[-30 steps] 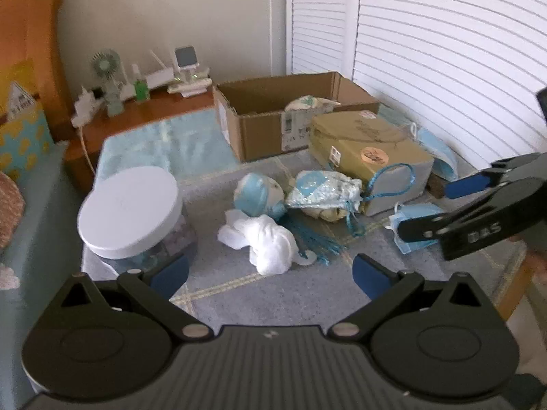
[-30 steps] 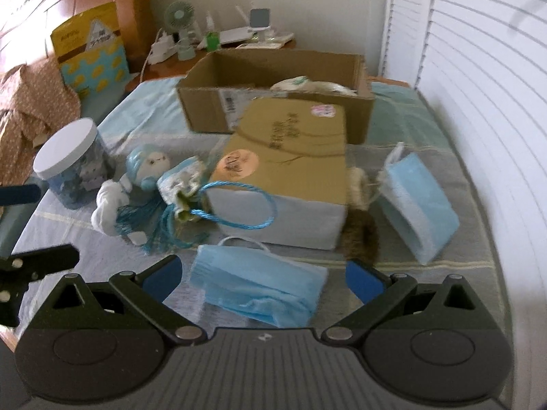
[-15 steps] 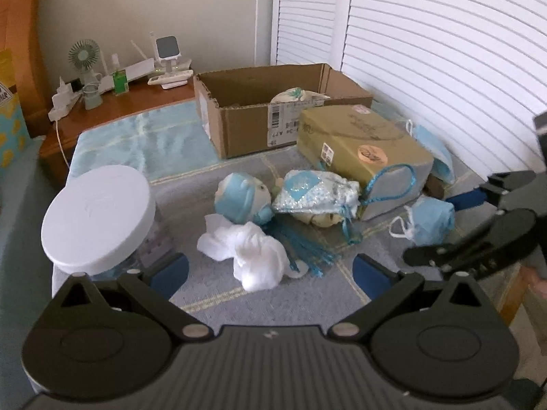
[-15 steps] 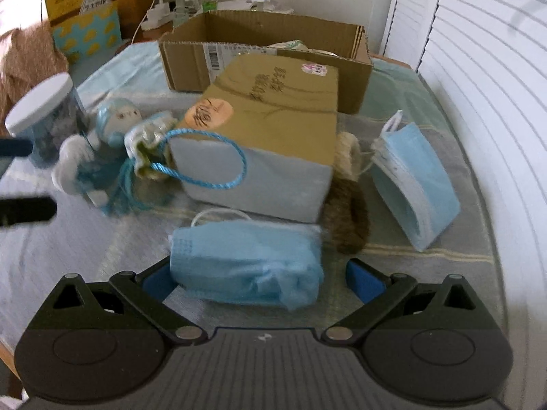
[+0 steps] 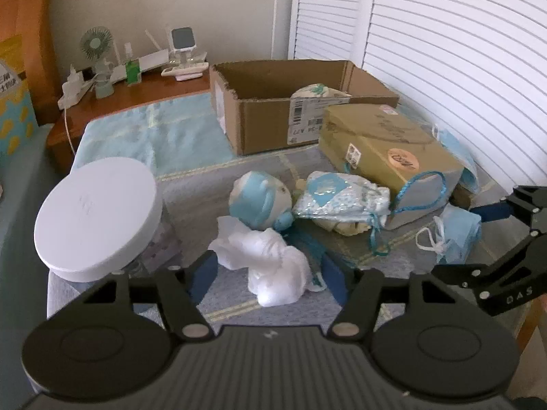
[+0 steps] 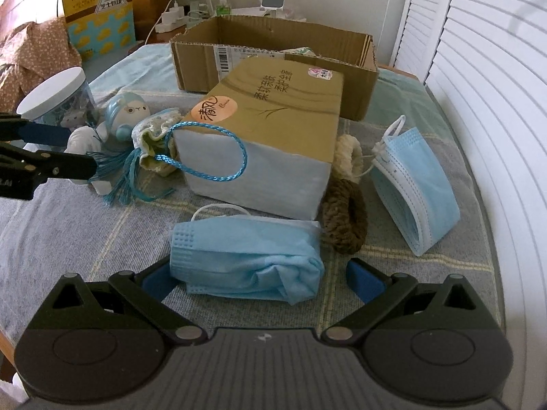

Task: Organize soft objects
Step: 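Grasp the white sock with the left gripper while the right gripper holds the blue mask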

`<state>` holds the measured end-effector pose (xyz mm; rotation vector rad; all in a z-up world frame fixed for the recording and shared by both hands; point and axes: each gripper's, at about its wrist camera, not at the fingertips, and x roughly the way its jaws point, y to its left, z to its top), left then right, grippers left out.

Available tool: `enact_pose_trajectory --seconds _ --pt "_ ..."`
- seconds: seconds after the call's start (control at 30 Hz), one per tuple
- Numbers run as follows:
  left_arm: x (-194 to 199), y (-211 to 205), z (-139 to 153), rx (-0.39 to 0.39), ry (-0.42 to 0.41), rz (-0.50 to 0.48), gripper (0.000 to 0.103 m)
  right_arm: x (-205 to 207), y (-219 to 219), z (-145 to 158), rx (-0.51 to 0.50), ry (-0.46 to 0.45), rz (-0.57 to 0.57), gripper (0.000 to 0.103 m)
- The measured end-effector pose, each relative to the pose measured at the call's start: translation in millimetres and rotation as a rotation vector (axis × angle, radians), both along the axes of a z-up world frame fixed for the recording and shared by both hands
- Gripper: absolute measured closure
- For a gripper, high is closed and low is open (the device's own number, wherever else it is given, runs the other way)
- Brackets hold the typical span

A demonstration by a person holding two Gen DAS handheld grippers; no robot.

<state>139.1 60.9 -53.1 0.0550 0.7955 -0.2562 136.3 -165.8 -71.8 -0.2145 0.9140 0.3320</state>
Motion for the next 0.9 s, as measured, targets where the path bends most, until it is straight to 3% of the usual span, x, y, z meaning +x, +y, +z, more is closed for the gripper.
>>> enact_pose_trajectory --seconds 0.17,0.3,0.4,0.47,0.9 --pt "5.1 6.4 -6.3 -0.023 0.018 0.024 0.039 -1.1 -0.6 -0.5 0.004 -0.010 0.000 0.000" --pt "7.0 9.3 -9.3 -0.064 0.031 0.021 0.047 -2.8 -1.4 -1.0 0.007 -0.020 0.002 0.000" --pt "6.6 9.0 -9.2 -0.077 0.036 0.008 0.065 -3.3 -1.8 -1.0 0.008 -0.022 0.002 0.000" --pt "4.8 9.2 -8.5 -0.079 0.033 0.004 0.067 -3.4 -1.9 -0.9 0.008 -0.023 0.002 0.000" --pt "-31.4 11.8 1.1 -0.024 0.047 -0.051 0.068 -3.9 -1.6 -1.0 0.007 -0.024 0.001 0.000"
